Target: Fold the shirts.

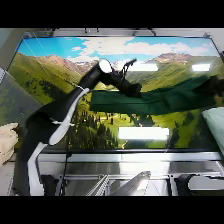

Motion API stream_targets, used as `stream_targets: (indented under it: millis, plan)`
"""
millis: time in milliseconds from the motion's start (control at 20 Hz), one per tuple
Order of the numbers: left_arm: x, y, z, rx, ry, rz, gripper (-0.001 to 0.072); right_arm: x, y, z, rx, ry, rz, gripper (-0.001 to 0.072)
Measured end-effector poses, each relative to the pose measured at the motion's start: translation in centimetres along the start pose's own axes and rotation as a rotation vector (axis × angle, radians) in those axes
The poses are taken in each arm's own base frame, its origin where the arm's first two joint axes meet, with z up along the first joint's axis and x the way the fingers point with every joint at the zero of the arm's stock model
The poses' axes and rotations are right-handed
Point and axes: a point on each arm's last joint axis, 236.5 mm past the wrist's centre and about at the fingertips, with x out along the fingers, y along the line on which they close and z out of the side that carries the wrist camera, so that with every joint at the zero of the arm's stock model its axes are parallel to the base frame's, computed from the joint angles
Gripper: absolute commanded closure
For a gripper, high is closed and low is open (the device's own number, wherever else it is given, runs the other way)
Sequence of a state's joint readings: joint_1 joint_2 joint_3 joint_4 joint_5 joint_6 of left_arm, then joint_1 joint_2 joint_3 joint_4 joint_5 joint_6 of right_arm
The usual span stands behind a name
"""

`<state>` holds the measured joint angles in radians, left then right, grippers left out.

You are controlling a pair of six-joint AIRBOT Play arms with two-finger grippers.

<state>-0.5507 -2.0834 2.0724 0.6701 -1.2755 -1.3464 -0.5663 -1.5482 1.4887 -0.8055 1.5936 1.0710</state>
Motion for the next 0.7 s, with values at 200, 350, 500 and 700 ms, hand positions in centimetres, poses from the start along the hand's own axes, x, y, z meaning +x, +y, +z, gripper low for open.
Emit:
stream_targets:
  millis: [200, 350, 500, 700]
  plan:
    - [-10.1, -0.6, -0.8, 0.045, -0.028, 0.064, 0.0685, -2.4, 4.0, 0.6, 0.015, 0.006, -0.009, 0.069]
    - [-16.8, 1.3, -3.2, -0.014, -0.033, 0.108, 0.0684, 0.6, 8.9, 0.7, 0.011, 0.066, 0.012, 0.069]
    - [-21.5, 3.6, -5.8, -0.084, -0.06, 0.144, 0.0684, 7.1, 14.9, 0.9, -0.025, 0.116, 0.043, 0.069]
    - [-24.0, 5.9, -9.4, -0.15, -0.073, 0.159, 0.0683, 19.1, 21.8, -1.2, -0.015, 0.196, 0.081, 0.0438]
